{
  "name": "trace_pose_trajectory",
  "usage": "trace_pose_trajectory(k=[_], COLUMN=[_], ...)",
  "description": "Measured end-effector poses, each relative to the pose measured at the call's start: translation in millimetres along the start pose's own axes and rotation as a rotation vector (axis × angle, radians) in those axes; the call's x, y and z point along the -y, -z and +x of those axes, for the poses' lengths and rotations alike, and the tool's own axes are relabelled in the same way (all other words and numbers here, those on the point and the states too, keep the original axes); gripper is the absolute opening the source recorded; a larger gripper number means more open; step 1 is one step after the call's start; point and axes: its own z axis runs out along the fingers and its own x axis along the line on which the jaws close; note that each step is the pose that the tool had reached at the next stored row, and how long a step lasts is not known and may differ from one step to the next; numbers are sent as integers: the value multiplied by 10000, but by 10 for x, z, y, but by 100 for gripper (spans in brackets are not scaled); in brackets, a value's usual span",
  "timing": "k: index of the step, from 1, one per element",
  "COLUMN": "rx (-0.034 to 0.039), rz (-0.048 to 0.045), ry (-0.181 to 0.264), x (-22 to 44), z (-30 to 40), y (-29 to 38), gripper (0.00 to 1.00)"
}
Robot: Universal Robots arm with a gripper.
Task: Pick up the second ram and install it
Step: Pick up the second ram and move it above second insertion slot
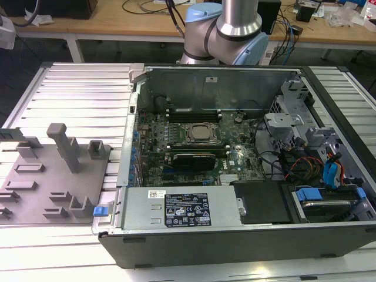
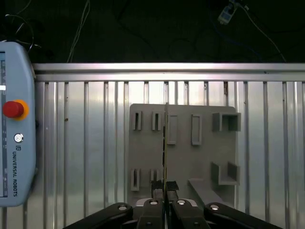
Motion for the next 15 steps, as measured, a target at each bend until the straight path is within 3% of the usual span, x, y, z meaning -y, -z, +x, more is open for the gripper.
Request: trace_pose_trajectory(k=[1,2,5,13,15], rx=[119,415,933,929,928], rz=[0,-2,-2,-3,-1], ry=[7,22,47,46,46], x=[0,0,-1,-16,-18], z=[1,1,1,-7,-6], y=[21,31,46,353,382], gripper=[13,13,13,13,13])
